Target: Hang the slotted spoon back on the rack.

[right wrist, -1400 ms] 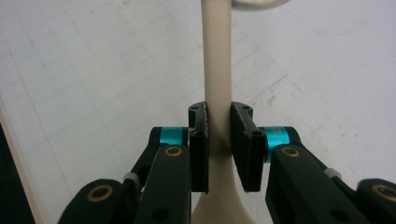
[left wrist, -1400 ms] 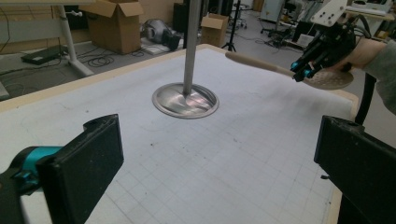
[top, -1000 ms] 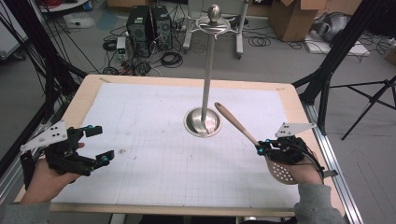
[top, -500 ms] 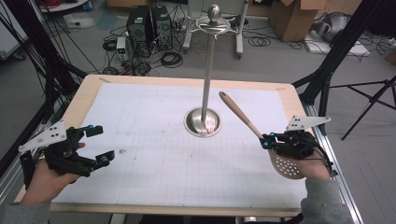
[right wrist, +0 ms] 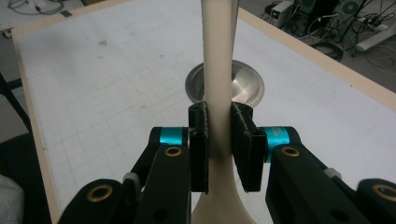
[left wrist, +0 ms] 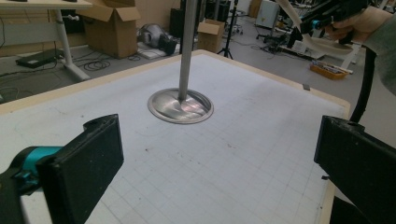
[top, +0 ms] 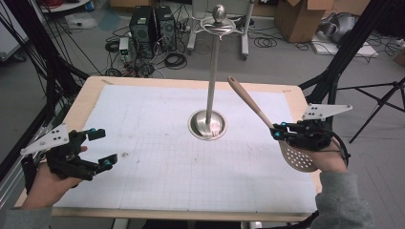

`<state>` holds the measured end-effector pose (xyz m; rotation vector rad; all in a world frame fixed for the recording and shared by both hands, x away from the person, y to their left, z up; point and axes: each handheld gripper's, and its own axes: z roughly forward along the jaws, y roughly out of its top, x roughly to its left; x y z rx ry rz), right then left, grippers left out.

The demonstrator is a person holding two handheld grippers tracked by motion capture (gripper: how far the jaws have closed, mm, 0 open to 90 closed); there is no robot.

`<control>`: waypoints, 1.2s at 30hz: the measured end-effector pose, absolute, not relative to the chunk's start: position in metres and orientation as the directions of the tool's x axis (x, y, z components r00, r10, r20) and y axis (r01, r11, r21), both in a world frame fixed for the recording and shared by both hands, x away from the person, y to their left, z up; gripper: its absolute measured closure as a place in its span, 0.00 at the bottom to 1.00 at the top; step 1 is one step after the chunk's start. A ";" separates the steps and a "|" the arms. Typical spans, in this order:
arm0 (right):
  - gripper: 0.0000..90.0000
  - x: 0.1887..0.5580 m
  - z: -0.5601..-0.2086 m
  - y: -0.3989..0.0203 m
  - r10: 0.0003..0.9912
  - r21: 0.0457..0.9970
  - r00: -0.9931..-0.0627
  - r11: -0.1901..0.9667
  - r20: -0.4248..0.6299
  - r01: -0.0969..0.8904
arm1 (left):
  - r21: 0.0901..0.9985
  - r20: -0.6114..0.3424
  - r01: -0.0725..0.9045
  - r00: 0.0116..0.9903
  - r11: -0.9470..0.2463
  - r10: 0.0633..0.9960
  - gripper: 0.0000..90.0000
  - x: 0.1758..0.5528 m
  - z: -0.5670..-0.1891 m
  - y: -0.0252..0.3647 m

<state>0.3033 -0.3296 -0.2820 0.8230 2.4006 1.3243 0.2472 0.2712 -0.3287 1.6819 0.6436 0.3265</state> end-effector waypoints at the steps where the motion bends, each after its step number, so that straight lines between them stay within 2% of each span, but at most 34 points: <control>1: 0.86 0.303 -0.281 -0.330 0.600 0.842 -0.800 0.415 0.032 0.345 | 0.967 -0.134 0.234 0.804 -0.101 0.579 0.02 0.247 -0.329 0.271; 36: 0.86 0.317 -0.236 -0.336 0.622 0.922 -0.783 0.290 0.024 0.258 | 0.964 -0.132 0.242 0.793 -0.110 0.595 0.02 0.243 -0.332 0.278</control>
